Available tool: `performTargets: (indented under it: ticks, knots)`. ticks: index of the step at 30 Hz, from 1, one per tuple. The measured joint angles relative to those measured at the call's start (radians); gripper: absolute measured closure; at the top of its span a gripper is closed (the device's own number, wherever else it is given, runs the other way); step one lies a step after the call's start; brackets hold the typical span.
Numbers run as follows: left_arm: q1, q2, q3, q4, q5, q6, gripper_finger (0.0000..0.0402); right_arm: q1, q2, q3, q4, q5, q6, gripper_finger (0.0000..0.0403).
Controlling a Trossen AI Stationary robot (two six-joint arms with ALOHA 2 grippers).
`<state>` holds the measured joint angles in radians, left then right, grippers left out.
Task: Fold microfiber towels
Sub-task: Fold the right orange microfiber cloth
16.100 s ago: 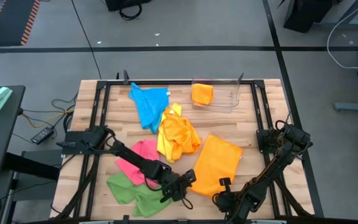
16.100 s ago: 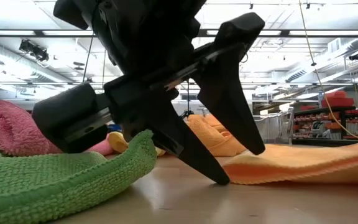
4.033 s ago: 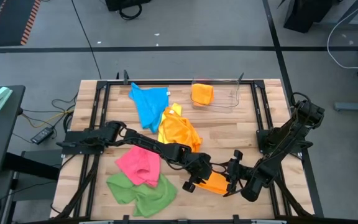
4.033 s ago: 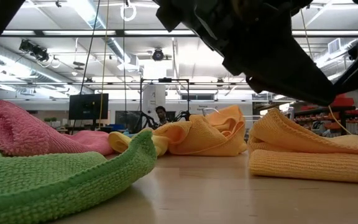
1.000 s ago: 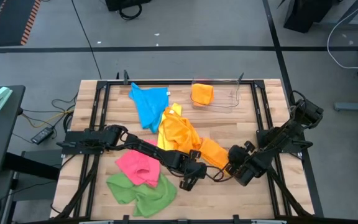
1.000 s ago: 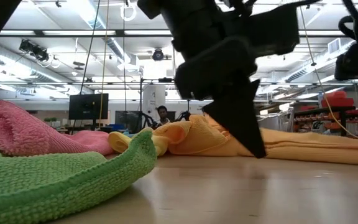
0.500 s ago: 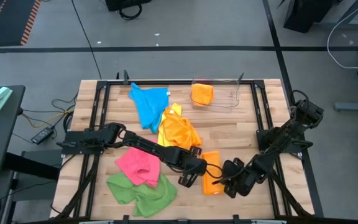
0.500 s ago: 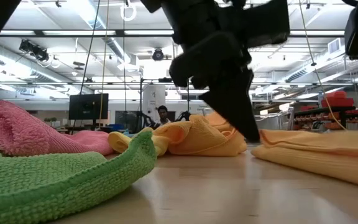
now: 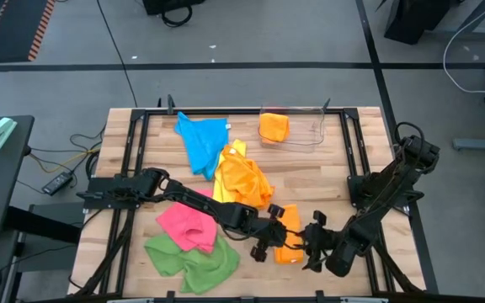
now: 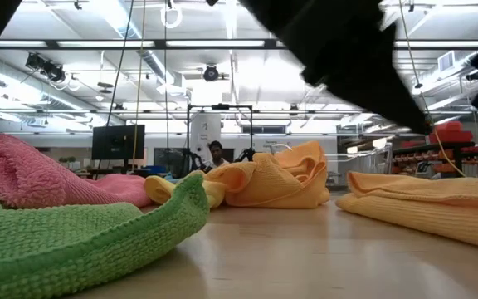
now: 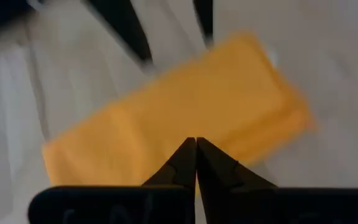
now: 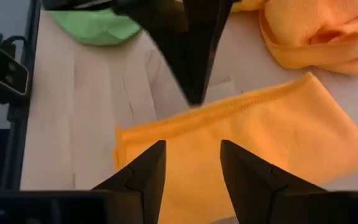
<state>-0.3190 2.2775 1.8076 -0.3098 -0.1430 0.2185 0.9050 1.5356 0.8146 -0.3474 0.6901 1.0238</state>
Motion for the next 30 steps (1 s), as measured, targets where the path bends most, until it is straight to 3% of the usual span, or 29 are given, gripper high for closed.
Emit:
performTargets:
  ticks: [6, 11, 15, 22, 30]
  knots:
    - [0.02, 0.046, -0.003, 0.078, -0.019, -0.029, 0.0388, 0.015, 0.006, -0.062, 0.14, 0.048, -0.083, 0.0242]
    - [0.057, 0.084, -0.001, 0.085, -0.038, -0.058, 0.0383, 0.063, 0.027, -0.169, 0.438, 0.156, -0.209, 0.0242]
    - [0.08, 0.109, -0.002, 0.089, -0.032, -0.072, 0.039, 0.077, 0.042, -0.24, 0.643, 0.173, -0.287, 0.0242]
    - [0.086, 0.11, -0.002, 0.05, -0.028, -0.077, 0.0383, 0.045, 0.115, -0.256, 0.691, 0.134, -0.249, 0.0242]
    - [0.086, 0.108, -0.002, 0.033, -0.028, -0.076, 0.0374, -0.038, 0.27, -0.252, 0.754, -0.086, -0.151, 0.0242]
